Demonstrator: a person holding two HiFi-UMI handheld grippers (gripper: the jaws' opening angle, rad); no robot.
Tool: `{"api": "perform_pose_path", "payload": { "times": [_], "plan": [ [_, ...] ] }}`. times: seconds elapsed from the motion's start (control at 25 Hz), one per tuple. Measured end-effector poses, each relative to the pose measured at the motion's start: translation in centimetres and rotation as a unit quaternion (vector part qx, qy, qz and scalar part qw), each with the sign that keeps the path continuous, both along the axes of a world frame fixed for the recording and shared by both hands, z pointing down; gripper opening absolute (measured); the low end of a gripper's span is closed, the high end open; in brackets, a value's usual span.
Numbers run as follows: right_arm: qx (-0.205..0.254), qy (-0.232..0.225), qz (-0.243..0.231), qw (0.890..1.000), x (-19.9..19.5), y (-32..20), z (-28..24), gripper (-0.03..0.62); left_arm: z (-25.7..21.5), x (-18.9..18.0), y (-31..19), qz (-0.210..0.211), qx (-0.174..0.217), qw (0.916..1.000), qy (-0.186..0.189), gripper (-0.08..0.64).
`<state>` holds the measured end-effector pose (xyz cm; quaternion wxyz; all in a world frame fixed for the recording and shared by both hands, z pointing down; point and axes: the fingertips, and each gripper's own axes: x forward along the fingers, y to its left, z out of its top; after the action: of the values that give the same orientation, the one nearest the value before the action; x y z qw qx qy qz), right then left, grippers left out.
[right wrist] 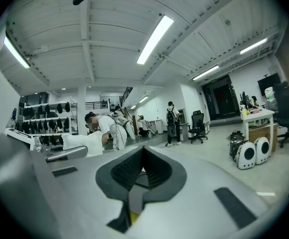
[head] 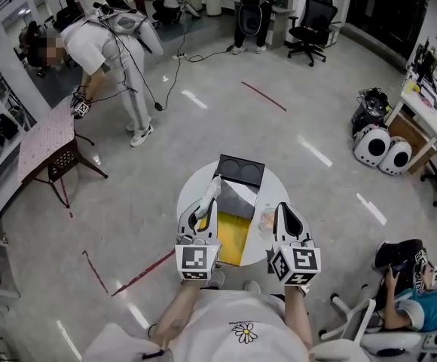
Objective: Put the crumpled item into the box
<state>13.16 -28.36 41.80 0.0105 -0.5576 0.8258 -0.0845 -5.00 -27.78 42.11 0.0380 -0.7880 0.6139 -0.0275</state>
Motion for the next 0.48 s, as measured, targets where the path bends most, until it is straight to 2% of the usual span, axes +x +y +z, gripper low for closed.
{"api": "perform_pose_path", "payload": {
  "times": [0.28,0.48],
  "plan": [
    [-0.010,-0.003,-0.004,1.000,0.1,-0.2,0.7,0.003,1.0,0.0,0.0,-0.005,-0.008,0.9999,-0.009,0.040],
    [-0.024,0.001,-0.008,1.000,-0.5,0.5,1.7,0.003,1.9,-0.2,0.6,-0.003,-0.014,0.9990,-0.043,0.040]
  ]
}}
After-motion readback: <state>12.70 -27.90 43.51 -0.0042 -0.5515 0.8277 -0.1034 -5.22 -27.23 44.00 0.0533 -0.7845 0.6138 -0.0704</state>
